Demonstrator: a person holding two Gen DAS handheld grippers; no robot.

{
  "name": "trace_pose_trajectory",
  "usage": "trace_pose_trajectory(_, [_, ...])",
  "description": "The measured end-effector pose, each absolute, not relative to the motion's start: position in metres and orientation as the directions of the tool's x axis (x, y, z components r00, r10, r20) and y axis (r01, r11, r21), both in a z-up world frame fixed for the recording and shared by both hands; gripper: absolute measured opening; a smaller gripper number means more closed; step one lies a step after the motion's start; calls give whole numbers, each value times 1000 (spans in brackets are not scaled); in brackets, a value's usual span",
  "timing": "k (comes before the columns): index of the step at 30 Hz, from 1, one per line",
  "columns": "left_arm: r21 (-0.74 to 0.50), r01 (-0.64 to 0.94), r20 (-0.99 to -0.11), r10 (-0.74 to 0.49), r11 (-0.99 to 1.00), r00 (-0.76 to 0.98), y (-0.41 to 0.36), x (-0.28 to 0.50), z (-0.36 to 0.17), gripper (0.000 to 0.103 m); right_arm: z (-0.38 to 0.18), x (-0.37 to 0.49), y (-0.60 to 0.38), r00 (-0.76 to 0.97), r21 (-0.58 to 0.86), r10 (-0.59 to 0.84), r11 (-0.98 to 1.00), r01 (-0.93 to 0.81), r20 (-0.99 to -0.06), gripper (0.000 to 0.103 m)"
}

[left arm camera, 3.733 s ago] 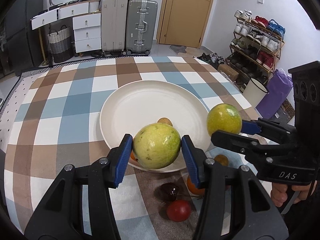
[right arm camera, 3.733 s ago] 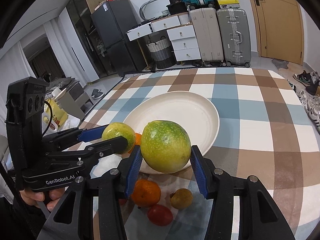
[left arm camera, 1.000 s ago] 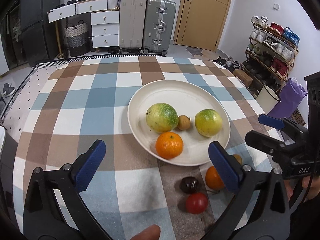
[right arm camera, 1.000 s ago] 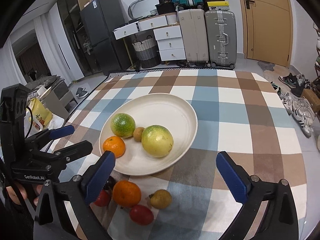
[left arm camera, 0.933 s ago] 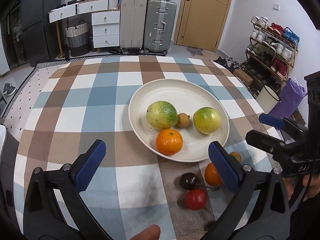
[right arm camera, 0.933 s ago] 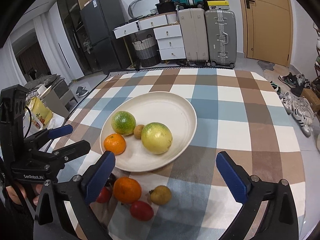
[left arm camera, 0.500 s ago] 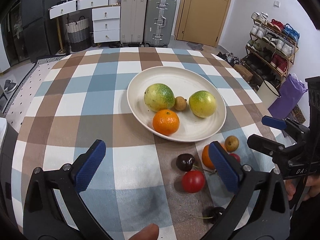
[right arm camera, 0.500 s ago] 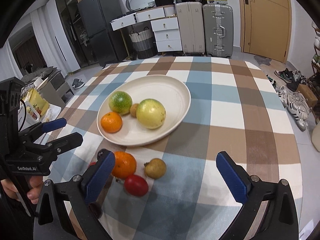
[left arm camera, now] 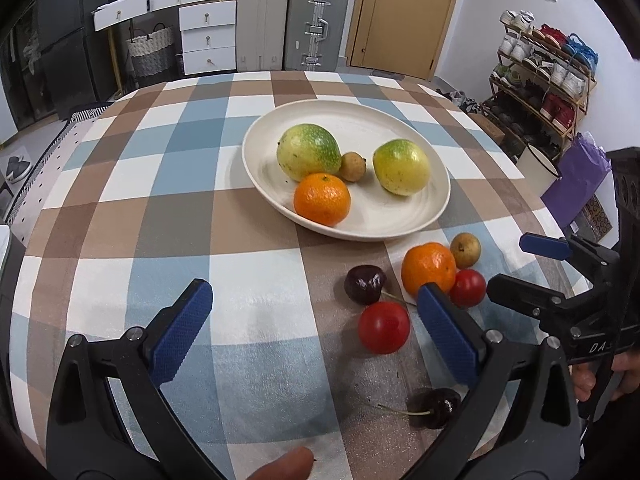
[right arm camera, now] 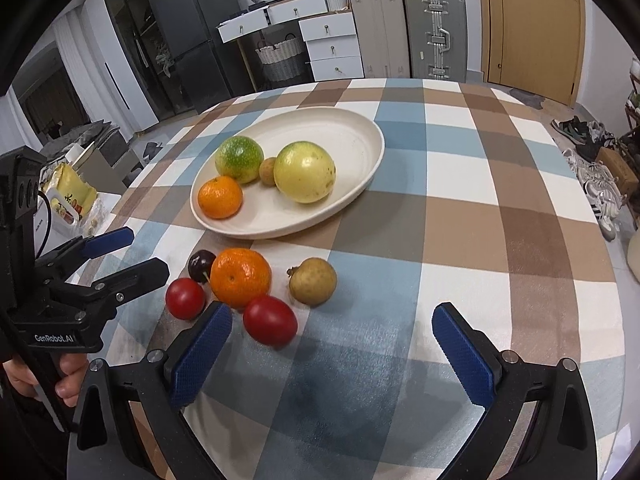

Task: Organize fruits
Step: 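Move both open tools from the plate toward the tomatoes on the table, then grasp the large red tomato with the left tool while the right tool grasps the small red tomato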

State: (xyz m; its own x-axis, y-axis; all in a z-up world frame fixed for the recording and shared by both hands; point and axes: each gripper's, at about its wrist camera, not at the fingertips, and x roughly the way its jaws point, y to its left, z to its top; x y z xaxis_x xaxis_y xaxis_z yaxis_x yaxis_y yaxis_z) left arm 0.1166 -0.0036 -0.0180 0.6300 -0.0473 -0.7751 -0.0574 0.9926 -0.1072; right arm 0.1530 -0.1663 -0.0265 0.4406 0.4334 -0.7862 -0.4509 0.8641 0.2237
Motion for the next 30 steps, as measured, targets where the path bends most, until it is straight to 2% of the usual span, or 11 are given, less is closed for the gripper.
trace_pose_trajectory(4, [-83, -34, -798, -46, 996, 601, -12, 119, -27, 98, -32, 151, -164, 443, 210, 427, 864, -458, -788, 102])
trace_pose_trajectory(8, [-63, -16, -809, -42, 998, 587, -18, 121, -35, 97, -35, 149, -160, 432, 219, 443, 852, -477, -786, 100])
trace_pose_trajectory(10, [-72, -6, -809, -55, 997, 585, -20, 121, -38, 96, -37, 148, -157, 430, 210, 442, 847, -487, -787, 96])
trace_pose_trajectory(12, [-79, -6, -816, -61, 997, 575, -21, 123, -41, 93, -40, 148, -153, 417, 213, 448, 840, -499, -791, 88])
trace_pose_trajectory(17, [-85, 7, -825, -74, 996, 560, -22, 124, -46, 87, -43, 144, -146, 414, 198, 451, 828, -525, -791, 82])
trace_pose_trajectory(24, [-93, 34, -816, -96, 995, 570, -26, 123, -46, 74, -41, 141, -141, 421, 189, 463, 816, -547, -780, 65])
trace_pose_trajectory(30, [-123, 51, -808, -130, 991, 575, -26, 121, -44, 62, -41, 138, -138, 410, 203, 480, 804, -559, -775, 59])
